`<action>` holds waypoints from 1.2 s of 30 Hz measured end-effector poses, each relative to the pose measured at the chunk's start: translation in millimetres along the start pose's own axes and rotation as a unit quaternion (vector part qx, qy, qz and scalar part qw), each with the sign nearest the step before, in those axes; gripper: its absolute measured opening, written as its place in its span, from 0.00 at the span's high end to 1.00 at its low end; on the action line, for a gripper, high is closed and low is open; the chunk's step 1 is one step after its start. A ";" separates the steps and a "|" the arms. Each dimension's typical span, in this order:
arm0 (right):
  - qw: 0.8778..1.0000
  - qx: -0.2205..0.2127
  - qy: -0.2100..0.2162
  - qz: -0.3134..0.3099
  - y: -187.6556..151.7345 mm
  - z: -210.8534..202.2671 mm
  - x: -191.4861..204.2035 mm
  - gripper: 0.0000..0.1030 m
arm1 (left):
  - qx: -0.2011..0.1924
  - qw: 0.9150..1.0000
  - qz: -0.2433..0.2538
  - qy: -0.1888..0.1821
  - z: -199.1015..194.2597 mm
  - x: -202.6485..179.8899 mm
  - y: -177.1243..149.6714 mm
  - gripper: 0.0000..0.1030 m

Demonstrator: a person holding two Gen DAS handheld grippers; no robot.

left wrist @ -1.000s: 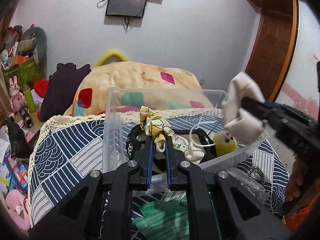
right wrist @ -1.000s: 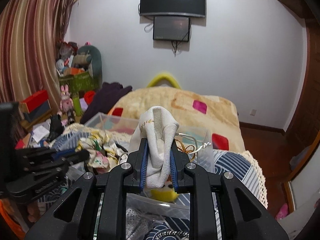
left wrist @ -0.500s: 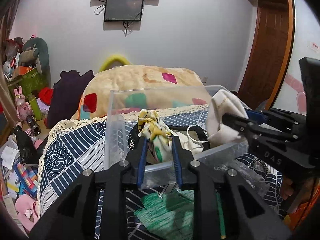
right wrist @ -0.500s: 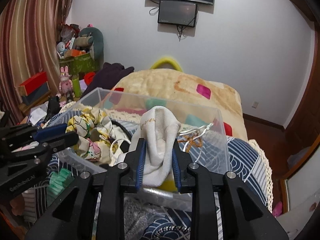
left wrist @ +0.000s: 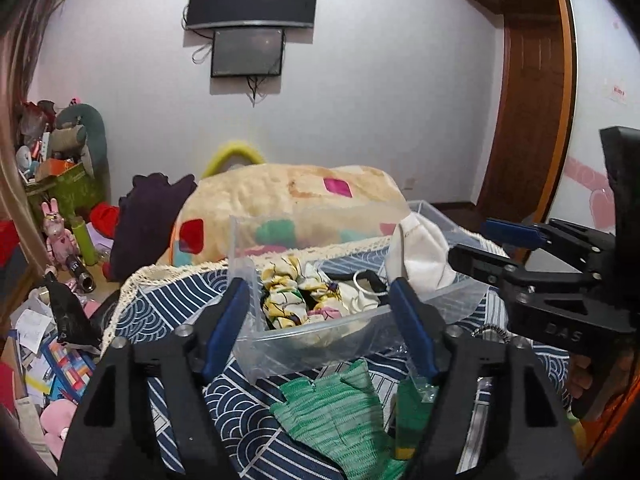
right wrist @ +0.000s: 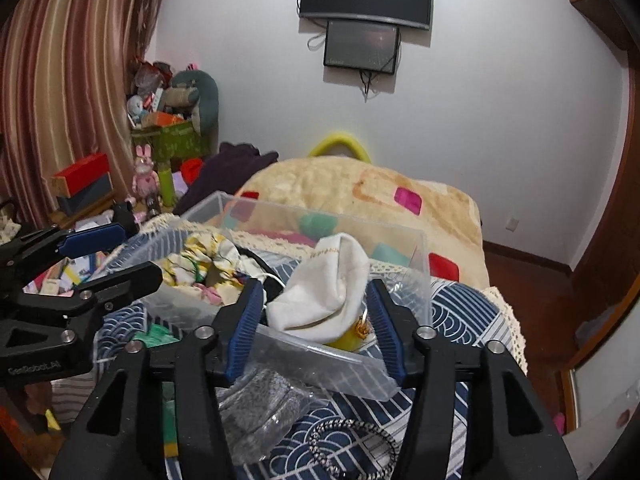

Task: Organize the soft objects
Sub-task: 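Grasp the green knit glove with the left gripper while the right grasps the bagged grey scrubber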

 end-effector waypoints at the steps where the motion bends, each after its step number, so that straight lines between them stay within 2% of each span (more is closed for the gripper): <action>1: 1.000 -0.008 0.002 0.001 2.4 -5.8 0.7 0.43 | -0.004 1.000 -0.001 0.001 -4.0 0.5 1.2 0.22; 5: 1.000 -0.030 0.004 0.002 9.1 -21.5 2.4 0.41 | -0.019 1.000 -0.003 0.008 -19.6 2.2 4.8 0.04; 8: 0.999 -0.037 0.009 0.004 8.7 -29.5 3.1 0.39 | -0.025 1.000 -0.007 0.013 -27.1 4.9 3.7 0.02; 11: 0.999 -0.041 0.015 0.010 3.2 -34.1 4.3 0.29 | -0.016 1.000 -0.015 0.015 -28.5 8.4 -4.5 0.01; 17: 0.999 -0.024 0.020 0.009 -17.2 -30.5 9.7 0.29 | 0.024 0.999 -0.020 0.022 -17.0 12.1 -33.2 0.01; 26: 0.998 0.038 0.039 0.028 -59.7 -4.2 17.0 0.29 | 0.084 0.996 -0.030 0.011 5.1 8.9 -77.2 0.01; 34: 0.996 0.056 0.051 0.043 -67.8 1.4 19.0 0.29 | 0.129 0.991 -0.031 0.004 25.1 5.7 -103.8 0.01; 36: 0.996 0.058 0.052 0.045 -69.8 3.1 18.6 0.29 | 0.127 0.991 -0.036 0.000 27.5 5.2 -105.2 0.01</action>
Point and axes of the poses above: each gripper's, at about its wrist camera, not at the fingertips, and z roughly the way its jaws point, x to its left, y to its top, the point moved 10 cm from there along z, roughly the way its jaws point, and after that the axes turned 4 degrees about z, right-handed, at the moved point
